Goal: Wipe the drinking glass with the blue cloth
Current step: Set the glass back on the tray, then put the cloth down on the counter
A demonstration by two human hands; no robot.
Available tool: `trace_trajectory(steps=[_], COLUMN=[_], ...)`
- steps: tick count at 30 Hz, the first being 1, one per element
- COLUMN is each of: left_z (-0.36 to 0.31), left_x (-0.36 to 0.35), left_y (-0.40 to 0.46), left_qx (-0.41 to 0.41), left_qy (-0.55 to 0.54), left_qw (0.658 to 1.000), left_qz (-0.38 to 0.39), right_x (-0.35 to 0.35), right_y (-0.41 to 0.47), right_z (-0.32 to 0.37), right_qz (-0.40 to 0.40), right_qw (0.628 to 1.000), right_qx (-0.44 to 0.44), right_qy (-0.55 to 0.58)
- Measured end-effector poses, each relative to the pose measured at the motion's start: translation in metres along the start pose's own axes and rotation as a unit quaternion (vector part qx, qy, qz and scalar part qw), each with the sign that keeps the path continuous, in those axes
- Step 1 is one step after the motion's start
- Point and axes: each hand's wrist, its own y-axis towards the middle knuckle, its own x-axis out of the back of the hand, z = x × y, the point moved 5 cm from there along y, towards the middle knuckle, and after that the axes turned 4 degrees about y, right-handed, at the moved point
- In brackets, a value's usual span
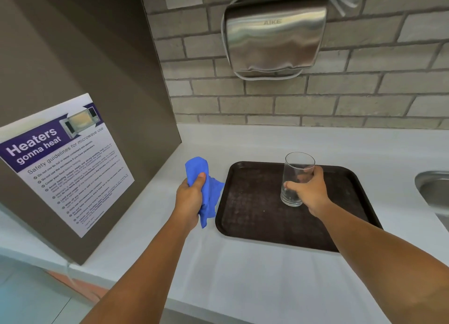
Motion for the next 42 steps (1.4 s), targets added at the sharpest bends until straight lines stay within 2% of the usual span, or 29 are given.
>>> trace_trajectory(steps=[6, 14, 16, 18, 20, 22, 24, 26, 31, 33, 37, 40, 42], left_z=[0.007, 0.014, 0.016, 0.019, 0.023, 0.028, 0.039, 0.055, 0.081, 0.080, 0.079, 0.078, 0.075], left_x=[0.034, 0.096, 0.104, 0.105, 0.101, 0.091, 0.085, 0.086, 0.108, 0.120, 0.137, 0.142, 0.143], left_y=[0.023, 0.058, 0.065, 0.072, 0.077, 0.080, 0.083, 0.086, 0.096, 0.099, 0.100, 0.100, 0.098], left_qx=[0.002, -0.003, 0.003, 0.004, 0.010, 0.043, 0.101, 0.138, 0.132, 0.111, 0.051, 0.019, 0.001], left_qy=[0.048, 0.166, 0.171, 0.154, 0.089, -0.024, -0.107, -0.107, 0.063, 0.116, 0.201, 0.316, 0.433], left_qw=[0.998, 0.985, 0.985, 0.988, 0.995, 0.996, 0.986, 0.982, 0.988, 0.984, 0.973, 0.943, 0.895], left_qz=[0.040, -0.051, -0.032, 0.007, 0.038, 0.070, 0.084, 0.075, -0.043, -0.079, -0.098, -0.099, -0.109], right_x=[-0.001, 0.004, 0.011, 0.022, 0.027, 0.019, 0.001, -0.021, -0.076, -0.092, -0.114, -0.122, -0.123], right_y=[0.000, -0.003, -0.013, -0.031, -0.053, -0.072, -0.088, -0.100, -0.113, -0.114, -0.116, -0.117, -0.118], right_z=[-0.001, -0.003, -0.002, 0.000, 0.007, 0.017, 0.028, 0.037, 0.048, 0.051, 0.054, 0.051, 0.048], right_qz=[0.002, 0.035, 0.000, -0.096, -0.180, -0.199, -0.155, -0.082, 0.101, 0.137, 0.177, 0.193, 0.202], right_qw=[1.000, 0.999, 1.000, 0.994, 0.978, 0.968, 0.970, 0.976, 0.978, 0.975, 0.971, 0.969, 0.968], right_qx=[0.003, 0.000, 0.003, 0.043, 0.101, 0.152, 0.184, 0.198, 0.184, 0.169, 0.151, 0.138, 0.132], right_qy=[-0.005, -0.009, 0.005, 0.006, 0.005, 0.011, 0.027, 0.028, -0.021, -0.041, -0.056, -0.064, -0.075])
